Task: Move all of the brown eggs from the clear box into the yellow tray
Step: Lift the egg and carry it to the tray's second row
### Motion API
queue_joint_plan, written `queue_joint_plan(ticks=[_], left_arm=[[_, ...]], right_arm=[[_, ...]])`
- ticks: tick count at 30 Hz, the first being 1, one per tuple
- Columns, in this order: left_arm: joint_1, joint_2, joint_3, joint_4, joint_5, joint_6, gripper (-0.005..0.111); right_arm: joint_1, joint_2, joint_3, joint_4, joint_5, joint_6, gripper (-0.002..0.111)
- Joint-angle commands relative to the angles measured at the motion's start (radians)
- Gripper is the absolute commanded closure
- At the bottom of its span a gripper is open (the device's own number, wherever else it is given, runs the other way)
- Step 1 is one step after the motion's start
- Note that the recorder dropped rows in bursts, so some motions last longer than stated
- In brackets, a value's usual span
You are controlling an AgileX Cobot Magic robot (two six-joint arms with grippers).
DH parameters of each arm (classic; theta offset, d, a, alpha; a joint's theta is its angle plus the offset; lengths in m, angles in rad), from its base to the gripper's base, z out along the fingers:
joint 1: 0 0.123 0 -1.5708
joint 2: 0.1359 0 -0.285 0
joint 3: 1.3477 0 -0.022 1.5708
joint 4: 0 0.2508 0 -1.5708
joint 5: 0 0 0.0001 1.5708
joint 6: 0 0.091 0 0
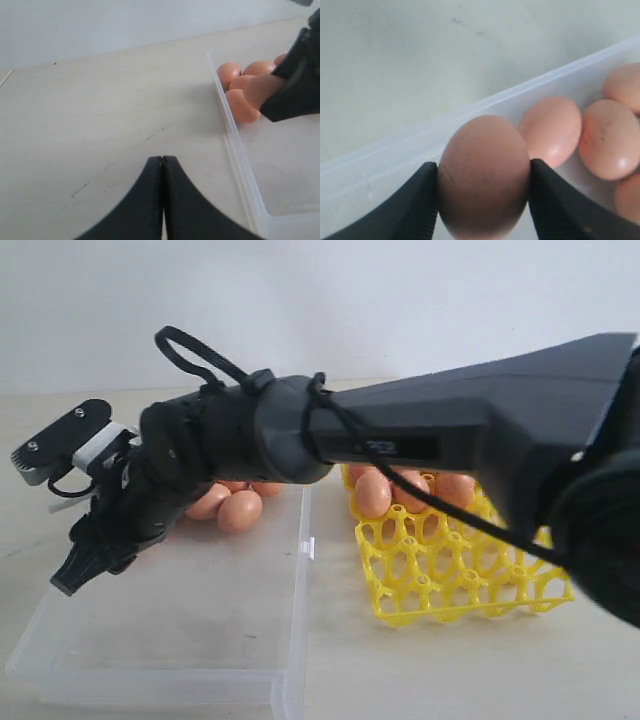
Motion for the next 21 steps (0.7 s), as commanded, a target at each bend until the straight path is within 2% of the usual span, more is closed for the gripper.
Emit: queue_joint_plan(ticks=[1, 7, 13, 18, 21], left_arm=[[-0.005, -0.006, -0.004, -0.001, -0.006, -0.005, 0.107], [-0.005, -0.006, -0.004, -0.001, -0.006, -0.005, 0.107], [-0.005, -0.006, -0.004, -0.001, -0.006, -0.005, 0.107], [-0.005, -0.006, -0.004, -0.001, -0.006, -0.005, 0.107], [-0.005, -0.006, -0.004, -0.001, -0.006, -0.005, 0.107]], right_arm=[[-0.011, -0.161, 0.272, 0.009, -0.307, 0.004, 0.108], [-0.067, -0.402, 0.631, 0.099, -0.676, 0.014, 0.108], [-0.176, -0.624, 0.903, 0.176, -0.885, 0.005, 0.108], [-0.318, -0.707, 1.059, 0.182, -0.952, 0.008, 0.108], [-0.444, -0.699, 1.095, 0.169, -0.951, 0.022, 0.108]])
